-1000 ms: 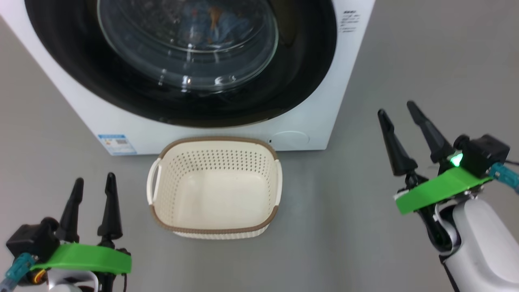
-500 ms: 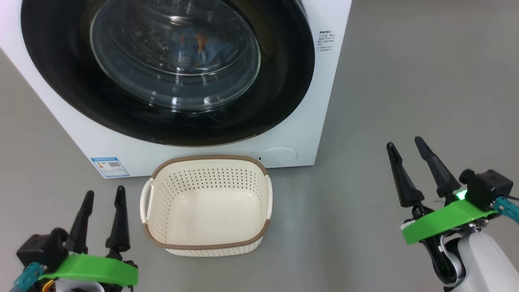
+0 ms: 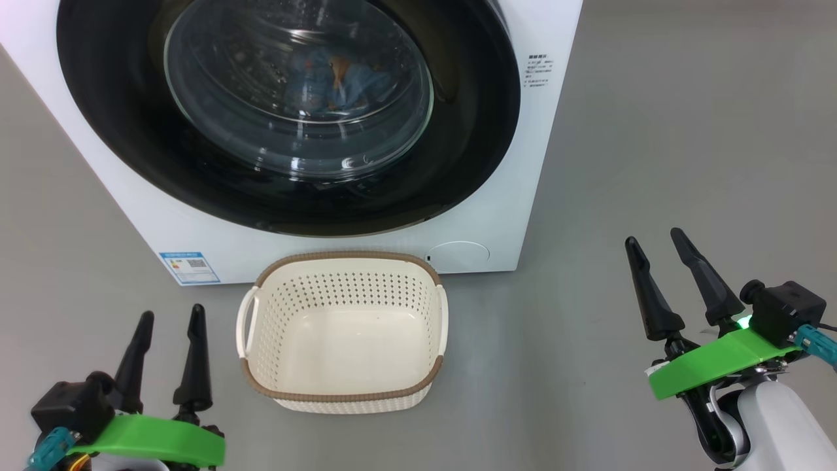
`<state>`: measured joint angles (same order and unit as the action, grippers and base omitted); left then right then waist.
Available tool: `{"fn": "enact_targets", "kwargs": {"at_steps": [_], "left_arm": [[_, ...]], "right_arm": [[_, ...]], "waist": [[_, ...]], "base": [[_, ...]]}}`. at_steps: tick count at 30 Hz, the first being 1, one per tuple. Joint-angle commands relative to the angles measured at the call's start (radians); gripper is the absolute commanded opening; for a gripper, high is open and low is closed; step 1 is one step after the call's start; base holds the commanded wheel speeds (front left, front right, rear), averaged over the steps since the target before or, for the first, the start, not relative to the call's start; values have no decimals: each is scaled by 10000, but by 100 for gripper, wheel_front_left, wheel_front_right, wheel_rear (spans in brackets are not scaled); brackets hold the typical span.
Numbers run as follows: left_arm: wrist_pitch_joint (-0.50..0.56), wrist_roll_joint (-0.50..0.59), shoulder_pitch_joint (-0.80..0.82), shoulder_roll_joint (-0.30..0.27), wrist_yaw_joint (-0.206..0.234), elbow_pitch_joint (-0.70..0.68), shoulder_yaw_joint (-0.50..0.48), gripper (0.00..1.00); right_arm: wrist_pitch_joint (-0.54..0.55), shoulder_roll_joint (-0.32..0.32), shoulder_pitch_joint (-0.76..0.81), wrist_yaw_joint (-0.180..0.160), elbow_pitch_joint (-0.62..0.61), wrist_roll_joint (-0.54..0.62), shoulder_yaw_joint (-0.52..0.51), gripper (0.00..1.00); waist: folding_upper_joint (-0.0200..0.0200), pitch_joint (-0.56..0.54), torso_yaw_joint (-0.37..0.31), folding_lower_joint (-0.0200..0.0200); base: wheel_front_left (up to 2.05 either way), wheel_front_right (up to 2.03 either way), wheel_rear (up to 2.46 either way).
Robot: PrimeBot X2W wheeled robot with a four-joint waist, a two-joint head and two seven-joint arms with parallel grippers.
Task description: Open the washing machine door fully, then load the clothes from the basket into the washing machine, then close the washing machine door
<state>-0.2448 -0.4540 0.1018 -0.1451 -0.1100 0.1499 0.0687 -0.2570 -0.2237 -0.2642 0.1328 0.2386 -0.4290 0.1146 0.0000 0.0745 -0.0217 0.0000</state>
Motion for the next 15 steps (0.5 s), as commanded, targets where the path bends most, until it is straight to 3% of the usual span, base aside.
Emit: {"fn": "enact_targets", "kwargs": {"at_steps": [1,15], "left_arm": [[17,75,141,-265,57,-310,-286,100],[-37,97,125,-308,133,-383,-232,100]], "right_arm": [[-48,-40,69,-21,-224,144,137,100],[-48,-32,11,-21,-78,230,187,100]], "waist": [[0,-1,12,0],[0,38,-31,0]], "base": [[0,0,0],[0,0,0]]}}
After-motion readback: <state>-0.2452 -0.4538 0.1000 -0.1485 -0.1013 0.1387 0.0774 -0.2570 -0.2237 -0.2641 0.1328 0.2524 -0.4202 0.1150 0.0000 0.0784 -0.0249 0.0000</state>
